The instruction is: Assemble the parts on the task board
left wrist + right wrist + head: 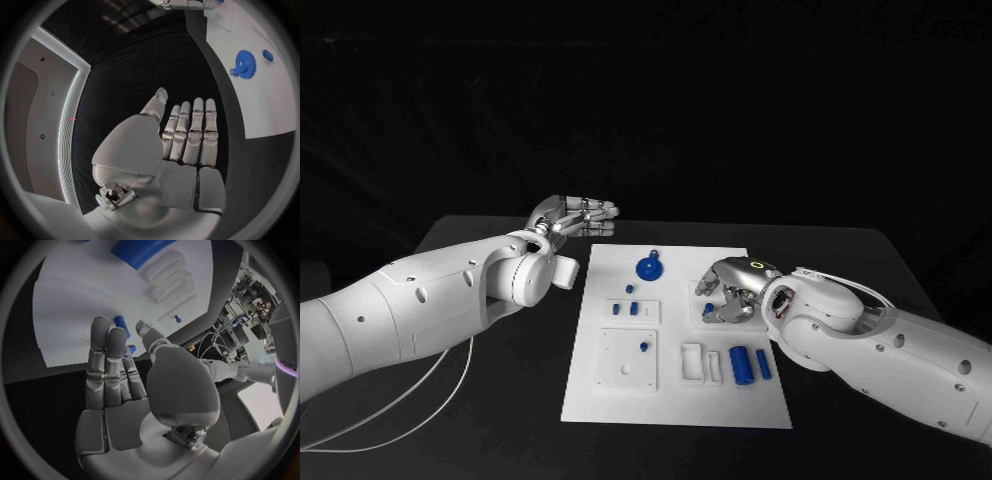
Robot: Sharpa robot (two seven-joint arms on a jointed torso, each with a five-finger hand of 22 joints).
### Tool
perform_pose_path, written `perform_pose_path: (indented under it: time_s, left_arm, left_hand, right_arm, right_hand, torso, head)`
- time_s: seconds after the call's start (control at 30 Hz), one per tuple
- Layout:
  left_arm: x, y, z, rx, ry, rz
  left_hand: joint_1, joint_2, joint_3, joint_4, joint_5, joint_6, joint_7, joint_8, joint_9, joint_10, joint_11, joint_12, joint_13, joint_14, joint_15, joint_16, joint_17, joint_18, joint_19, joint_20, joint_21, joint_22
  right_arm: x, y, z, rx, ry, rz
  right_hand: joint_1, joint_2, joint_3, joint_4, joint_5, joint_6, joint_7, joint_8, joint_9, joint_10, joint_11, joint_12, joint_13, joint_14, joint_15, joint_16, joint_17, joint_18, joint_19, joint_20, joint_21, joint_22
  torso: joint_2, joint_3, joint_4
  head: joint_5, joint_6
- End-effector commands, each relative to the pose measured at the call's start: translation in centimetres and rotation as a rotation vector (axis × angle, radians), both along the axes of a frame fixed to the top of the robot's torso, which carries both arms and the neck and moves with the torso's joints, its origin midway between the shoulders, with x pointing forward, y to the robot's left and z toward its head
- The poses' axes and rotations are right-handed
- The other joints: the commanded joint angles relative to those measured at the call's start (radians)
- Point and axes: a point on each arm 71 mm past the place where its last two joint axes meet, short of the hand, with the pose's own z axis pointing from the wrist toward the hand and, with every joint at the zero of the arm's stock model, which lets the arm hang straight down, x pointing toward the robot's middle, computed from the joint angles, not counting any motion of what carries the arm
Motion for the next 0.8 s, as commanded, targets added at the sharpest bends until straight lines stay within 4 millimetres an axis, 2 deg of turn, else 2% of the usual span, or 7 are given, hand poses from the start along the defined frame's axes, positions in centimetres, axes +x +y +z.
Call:
perform_pose_path:
  time_s: [0.03,0.07,0.13,0.2,0.4,0.53,0.8]
  left_arm:
    - [0.0,-0.2,0.1,-0.01,-0.006,-0.013]
    - [0.0,-0.2,0.1,-0.01,-0.006,-0.013]
    - [0.0,-0.2,0.1,-0.01,-0.006,-0.013]
    - [0.0,-0.2,0.1,-0.01,-0.005,-0.013]
    - [0.0,-0.2,0.1,-0.01,-0.003,-0.014]
    - [0.0,-0.2,0.1,-0.01,-0.003,-0.015]
    - [0.0,-0.2,0.1,-0.009,0.0,-0.017]
  left_hand:
    - [-0.003,-0.005,0.003,-0.002,-0.002,-0.006,0.0,-0.001,0.001,-0.005,0.0,0.004,0.001,0.002,0.003,0.001,0.0,0.005,0.005,0.004,0.003,0.0]
    - [-0.003,-0.005,0.003,-0.002,-0.002,-0.006,0.0,-0.001,0.001,-0.005,0.0,0.004,0.001,0.002,0.003,0.001,0.0,0.005,0.005,0.004,0.003,0.0]
    - [-0.003,-0.005,0.003,-0.002,-0.002,-0.006,0.0,-0.001,0.001,-0.005,0.0,0.004,0.001,0.002,0.003,0.001,0.0,0.005,0.005,0.004,0.003,0.0]
    - [-0.003,-0.005,0.003,-0.002,-0.002,-0.006,0.0,-0.001,0.001,-0.005,0.0,0.004,0.001,0.002,0.003,0.001,0.0,0.005,0.005,0.004,0.003,0.0]
    - [-0.003,-0.004,0.003,-0.001,-0.001,-0.004,-0.001,-0.001,0.001,-0.007,0.0,0.004,0.001,0.0,0.003,0.001,0.001,0.006,0.004,0.005,0.004,0.0]
    - [-0.003,-0.004,0.003,-0.001,-0.001,-0.004,-0.001,-0.001,0.001,-0.007,0.0,0.004,0.001,0.0,0.003,0.001,0.001,0.006,0.004,0.005,0.004,0.0]
    - [-0.003,-0.003,0.004,-0.002,-0.001,-0.003,-0.001,-0.001,0.001,-0.009,0.0,0.004,0.001,-0.002,0.004,0.001,0.0,0.007,0.003,0.005,0.004,0.0]
  right_arm:
    - [0.0,0.0,-0.3,-0.027,0.009,0.0]
    - [0.0,0.0,-0.3,-0.026,0.009,-0.002]
    - [0.0,0.0,-0.4,-0.026,0.009,-0.006]
    - [0.0,0.0,-0.5,-0.027,0.011,-0.007]
    - [0.0,-0.1,-0.9,-0.046,0.022,-0.009]
    - [-0.1,0.0,-1.1,-0.054,0.028,-0.008]
    - [-0.1,0.2,-1.4,-0.061,0.039,-0.002]
  right_hand:
    - [-0.012,0.011,0.041,-0.017,-0.021,0.012,0.002,-0.002,0.0,0.03,-0.006,0.004,0.0,0.005,-0.007,-0.001,0.0,-0.007,0.037,-0.008,0.005,-0.001]
    - [-0.028,0.008,0.081,-0.033,-0.037,0.01,0.004,-0.002,0.0,0.037,-0.007,0.004,0.001,0.006,-0.008,-0.001,0.001,-0.009,0.036,-0.01,0.008,-0.001]
    - [-0.045,0.005,0.133,-0.05,-0.043,0.016,0.004,0.0,0.001,0.055,-0.007,0.004,0.0,0.005,-0.013,-0.001,0.002,-0.01,0.035,-0.012,0.013,0.0]
    - [-0.065,0.004,0.185,-0.059,-0.047,0.027,0.01,-0.002,0.0,0.079,-0.013,0.002,-0.001,0.007,-0.013,0.001,0.004,-0.011,0.035,-0.014,0.018,0.002]
    - [-0.09,0.001,0.302,-0.068,-0.067,0.065,0.009,-0.001,0.0,0.119,-0.021,0.003,0.0,0.006,-0.017,0.005,0.01,-0.014,0.033,-0.018,0.028,0.012]
    - [-0.095,0.0,0.337,-0.07,-0.077,0.082,0.008,-0.001,0.001,0.135,-0.025,0.003,0.0,0.006,-0.02,0.006,0.013,-0.016,0.031,-0.021,0.032,0.02]
    - [-0.098,0.005,0.349,-0.071,-0.084,0.1,0.005,-0.001,0.001,0.142,-0.027,0.003,0.0,0.006,-0.02,0.007,0.016,-0.018,0.029,-0.022,0.034,0.027]
  torso:
    - [-0.001,0.0,0.0]
    - [-0.001,0.0,0.0]
    - [-0.001,0.0003,0.0001]
    - [0.0,0.0003,0.0001]
    - [-0.001,0.0,-0.0003]
    - [0.0,0.0004,-0.0005]
    - [0.0,0.0,0.0002]
  head:
    - [-0.002,0.0]
    - [-0.002,0.0]
    - [-0.002,-0.002]
    - [-0.001,-0.002]
    - [-0.002,-0.004]
    - [-0.001,-0.003]
    - [-0.002,-0.006]
